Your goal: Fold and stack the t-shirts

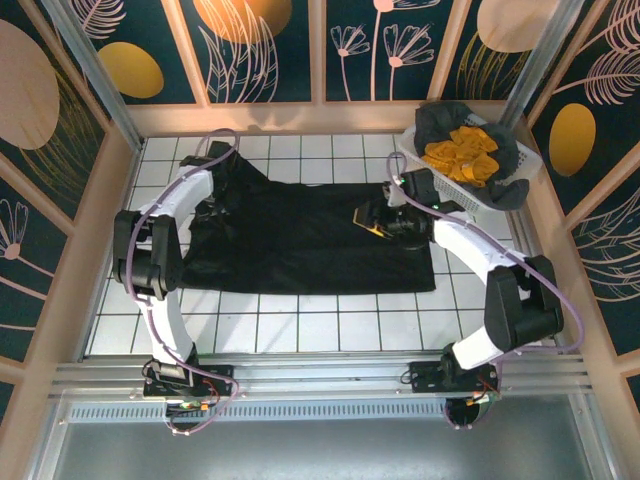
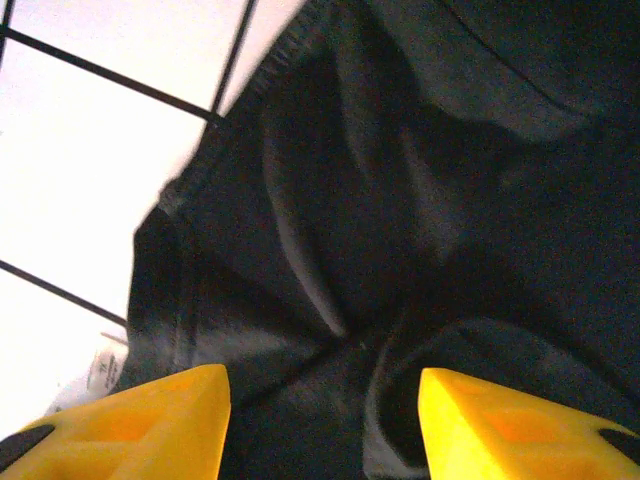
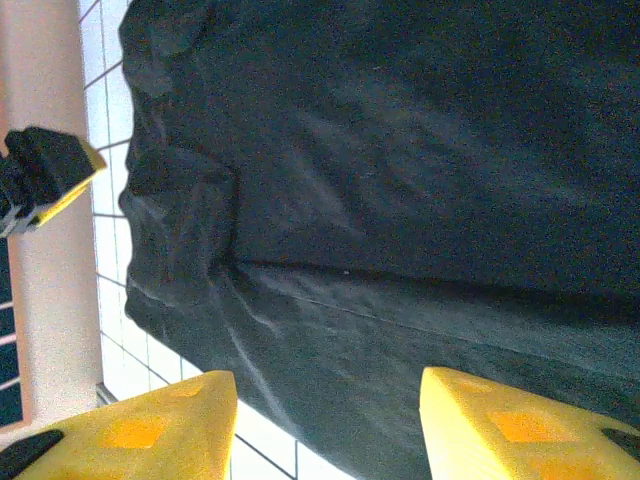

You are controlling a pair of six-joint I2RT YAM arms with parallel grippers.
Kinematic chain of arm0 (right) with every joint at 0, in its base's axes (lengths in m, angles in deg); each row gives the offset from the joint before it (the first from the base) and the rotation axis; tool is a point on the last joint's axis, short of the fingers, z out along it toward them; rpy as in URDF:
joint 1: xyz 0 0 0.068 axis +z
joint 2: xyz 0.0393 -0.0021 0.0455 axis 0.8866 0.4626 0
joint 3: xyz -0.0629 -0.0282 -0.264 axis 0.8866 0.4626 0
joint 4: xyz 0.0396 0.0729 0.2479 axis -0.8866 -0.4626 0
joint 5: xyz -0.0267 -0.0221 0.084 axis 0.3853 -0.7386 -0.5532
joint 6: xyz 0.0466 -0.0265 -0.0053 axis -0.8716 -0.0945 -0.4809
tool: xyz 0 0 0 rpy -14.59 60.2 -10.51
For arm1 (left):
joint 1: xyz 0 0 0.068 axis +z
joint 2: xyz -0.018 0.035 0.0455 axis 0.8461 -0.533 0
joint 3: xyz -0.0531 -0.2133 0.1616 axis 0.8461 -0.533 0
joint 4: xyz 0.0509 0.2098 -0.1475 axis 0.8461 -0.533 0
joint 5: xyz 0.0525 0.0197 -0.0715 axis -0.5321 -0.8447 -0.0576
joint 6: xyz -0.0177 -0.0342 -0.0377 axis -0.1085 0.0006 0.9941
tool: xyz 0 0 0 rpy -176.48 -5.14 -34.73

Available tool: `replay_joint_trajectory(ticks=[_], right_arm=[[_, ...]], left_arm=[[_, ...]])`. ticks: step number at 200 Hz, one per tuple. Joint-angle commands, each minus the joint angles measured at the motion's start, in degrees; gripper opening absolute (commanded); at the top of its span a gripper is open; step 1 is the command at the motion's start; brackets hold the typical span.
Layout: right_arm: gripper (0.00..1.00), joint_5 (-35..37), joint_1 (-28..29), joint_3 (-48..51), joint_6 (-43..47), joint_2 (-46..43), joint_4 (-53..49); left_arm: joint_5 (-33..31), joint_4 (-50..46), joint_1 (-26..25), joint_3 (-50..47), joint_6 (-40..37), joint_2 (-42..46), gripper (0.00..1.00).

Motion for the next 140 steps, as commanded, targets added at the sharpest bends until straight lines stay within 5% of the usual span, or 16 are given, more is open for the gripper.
replay_joint_trajectory(ticks=[1, 70, 140], right_arm=[[0.52, 0.2, 3.5, -5.1, 3.6, 5.4, 0.6], [0.51, 0.3, 14.6, -24.1, 0.3, 26.5, 4.1], [0.44, 11.4, 22.7, -45.8, 5.2, 43.5, -3.3]], left_arm=[[2.8, 2.3, 1.3, 1.3, 0.3, -2.1, 0.49], [13.2, 8.0, 1.4, 0.4, -0.5, -4.3, 0.42], [7.9, 6.9, 1.4, -1.3, -3.1, -4.8, 0.29]])
